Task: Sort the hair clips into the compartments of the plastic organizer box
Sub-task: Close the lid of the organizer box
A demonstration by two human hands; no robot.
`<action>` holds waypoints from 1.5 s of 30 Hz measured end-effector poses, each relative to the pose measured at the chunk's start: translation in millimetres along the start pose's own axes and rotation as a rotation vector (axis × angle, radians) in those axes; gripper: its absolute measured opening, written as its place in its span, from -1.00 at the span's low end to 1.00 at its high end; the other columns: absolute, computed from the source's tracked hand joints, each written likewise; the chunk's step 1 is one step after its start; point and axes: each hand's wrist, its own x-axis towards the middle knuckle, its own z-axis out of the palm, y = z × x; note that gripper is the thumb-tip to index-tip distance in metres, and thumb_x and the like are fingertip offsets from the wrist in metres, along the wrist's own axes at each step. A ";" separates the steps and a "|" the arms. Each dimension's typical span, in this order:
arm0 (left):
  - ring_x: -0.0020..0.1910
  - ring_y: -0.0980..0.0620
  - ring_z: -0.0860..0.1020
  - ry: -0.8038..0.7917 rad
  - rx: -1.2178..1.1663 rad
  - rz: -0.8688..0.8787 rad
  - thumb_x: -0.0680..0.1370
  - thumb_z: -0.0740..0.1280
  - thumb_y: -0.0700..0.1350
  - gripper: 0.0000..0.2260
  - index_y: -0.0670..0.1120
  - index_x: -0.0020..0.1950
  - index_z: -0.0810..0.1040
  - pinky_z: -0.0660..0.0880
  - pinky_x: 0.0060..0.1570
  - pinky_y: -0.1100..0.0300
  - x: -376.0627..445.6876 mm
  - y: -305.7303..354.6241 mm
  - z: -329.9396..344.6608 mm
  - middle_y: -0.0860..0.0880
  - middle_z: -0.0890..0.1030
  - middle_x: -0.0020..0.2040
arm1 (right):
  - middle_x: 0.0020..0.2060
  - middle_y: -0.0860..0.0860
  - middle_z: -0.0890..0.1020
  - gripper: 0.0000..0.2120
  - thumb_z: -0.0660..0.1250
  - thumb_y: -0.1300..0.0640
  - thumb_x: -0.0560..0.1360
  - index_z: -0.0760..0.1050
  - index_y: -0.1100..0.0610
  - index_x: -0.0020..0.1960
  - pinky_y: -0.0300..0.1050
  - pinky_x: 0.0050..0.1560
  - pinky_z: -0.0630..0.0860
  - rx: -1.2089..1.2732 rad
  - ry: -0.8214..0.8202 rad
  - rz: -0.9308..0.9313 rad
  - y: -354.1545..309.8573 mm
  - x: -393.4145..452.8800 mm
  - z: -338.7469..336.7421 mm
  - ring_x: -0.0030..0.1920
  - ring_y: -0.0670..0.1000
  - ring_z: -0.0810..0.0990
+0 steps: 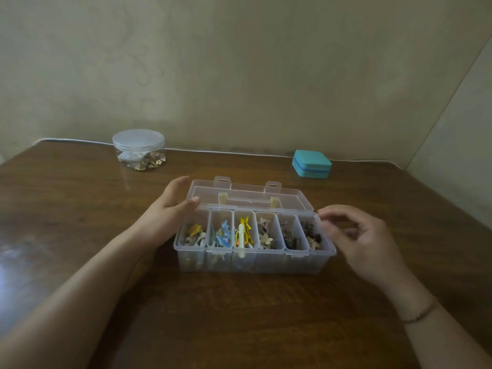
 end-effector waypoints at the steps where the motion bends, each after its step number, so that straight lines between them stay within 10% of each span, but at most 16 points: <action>1: 0.13 0.15 0.50 0.003 -0.016 -0.001 0.63 0.25 0.04 -0.47 0.13 0.56 0.15 0.43 0.06 0.21 0.0 -0.3 0.3 0.11 0.42 0.30 | -0.02 -0.18 0.64 -0.80 0.33 -0.01 0.46 0.57 -0.06 0.07 -0.20 -0.06 0.56 0.106 0.066 0.066 2.6 4.4 2.3 0.02 -0.21 0.58; 5: 0.25 -0.01 0.51 0.017 -0.313 -0.046 0.45 0.28 0.30 -0.26 0.22 0.57 0.07 0.48 0.14 0.03 2.3 -2.3 0.6 0.02 0.46 0.39 | 0.30 -0.08 0.52 -0.37 0.11 -0.28 0.45 0.32 0.01 0.43 -0.01 0.21 0.48 0.429 -0.065 0.381 8.7 35.4 13.8 0.21 -0.10 0.53; 11: 0.09 -0.12 0.61 0.063 -0.678 0.132 0.51 0.14 0.21 -0.42 -0.03 0.47 0.35 0.43 0.18 -0.14 7.0 9.0 -7.8 -0.10 0.67 0.11 | 0.22 0.02 0.60 -0.39 0.01 -0.30 0.49 0.29 -0.04 0.45 0.21 0.34 0.35 0.782 -0.026 0.308 3.4 44.0 16.6 0.25 0.03 0.54; 21: -0.11 -0.11 0.56 -0.191 -0.226 0.406 0.37 0.44 0.30 -0.53 -0.13 -0.26 0.64 0.48 -0.05 0.14 -2.5 6.8 -23.2 -0.17 0.63 -0.16 | 0.27 -0.13 0.55 -0.59 0.29 -0.31 0.40 0.62 -0.08 0.08 -0.03 0.33 0.44 0.469 -0.106 0.011 18.5 -6.5 6.2 0.36 -0.09 0.43; 26: 0.02 0.06 0.57 -0.201 0.260 0.481 0.33 0.49 0.20 -0.72 0.07 -0.08 0.64 0.41 0.08 0.17 -19.1 17.5 -22.0 0.05 0.62 -0.07 | 0.30 -0.23 0.48 -0.75 0.30 -0.16 0.42 0.55 -0.16 0.07 0.09 0.38 0.29 0.193 -0.063 -0.105 27.7 -19.8 15.0 0.42 -0.14 0.32; 30: 0.37 0.15 0.28 -0.215 0.655 0.576 0.25 0.48 0.41 -0.36 0.18 0.22 0.43 0.31 0.28 0.23 -32.2 20.8 -8.0 0.27 0.35 0.30 | 0.33 -0.18 0.45 -0.57 0.25 -0.34 0.42 0.50 -0.09 0.14 0.10 0.40 0.23 -0.082 0.027 -0.316 25.2 -18.9 22.2 0.47 -0.06 0.24; 35: 0.48 0.28 -0.04 -0.199 0.772 0.440 0.19 0.46 0.45 -0.04 0.17 0.47 0.17 0.07 0.43 0.20 -36.2 25.2 0.3 0.30 0.11 0.44 | 0.35 -0.10 0.47 -0.54 0.23 -0.29 0.48 0.47 -0.11 0.30 0.22 0.33 0.37 -0.224 0.023 -0.450 26.9 -19.1 30.8 0.45 -0.04 0.30; 45: 0.44 0.25 0.05 -0.182 0.791 0.349 0.30 0.51 0.31 -0.01 0.08 0.57 0.08 0.11 0.46 0.21 -47.8 30.3 8.0 0.22 0.17 0.44 | 0.29 -0.13 0.52 -0.53 0.26 -0.32 0.45 0.57 -0.06 0.20 0.14 0.35 0.38 -0.127 0.070 -0.415 28.3 -19.8 33.8 0.42 -0.08 0.33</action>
